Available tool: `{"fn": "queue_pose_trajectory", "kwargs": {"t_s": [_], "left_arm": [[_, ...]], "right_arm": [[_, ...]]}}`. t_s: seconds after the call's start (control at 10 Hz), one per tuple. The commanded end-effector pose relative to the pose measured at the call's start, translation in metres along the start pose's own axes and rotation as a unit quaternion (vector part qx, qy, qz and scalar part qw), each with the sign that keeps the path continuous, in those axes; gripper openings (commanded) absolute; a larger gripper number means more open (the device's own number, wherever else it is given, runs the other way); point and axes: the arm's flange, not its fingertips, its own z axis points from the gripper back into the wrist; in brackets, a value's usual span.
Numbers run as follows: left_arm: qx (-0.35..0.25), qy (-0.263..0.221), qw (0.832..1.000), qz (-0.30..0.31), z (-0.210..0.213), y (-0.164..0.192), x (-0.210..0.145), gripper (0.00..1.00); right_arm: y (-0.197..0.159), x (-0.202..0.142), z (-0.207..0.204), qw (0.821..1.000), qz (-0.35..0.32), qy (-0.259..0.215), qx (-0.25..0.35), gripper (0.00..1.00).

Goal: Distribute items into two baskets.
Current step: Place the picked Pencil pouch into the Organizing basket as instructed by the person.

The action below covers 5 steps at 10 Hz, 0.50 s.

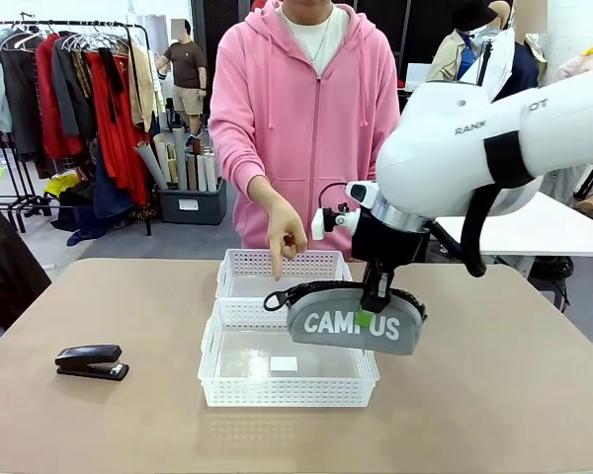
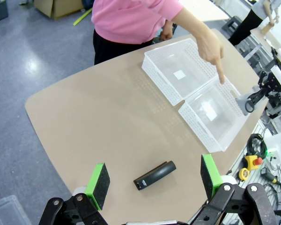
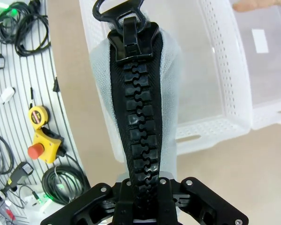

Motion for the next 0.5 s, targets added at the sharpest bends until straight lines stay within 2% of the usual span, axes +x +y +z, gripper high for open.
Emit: {"fn": "queue_pose_trajectory", "kwargs": {"t_s": [0.0,0.4], "left_arm": [[-0.002,-0.006,1.000,-0.001,0.001,0.000,0.001,1.00],[-0.002,-0.006,1.000,-0.001,0.001,0.000,0.001,1.00]], "right_arm": [[-0.003,0.020,-0.005,1.000,-0.010,-0.018,-0.004,0.00],[-0.003,0.050,-0.024,0.999,0.010,-0.030,-0.011,0.00]]}}
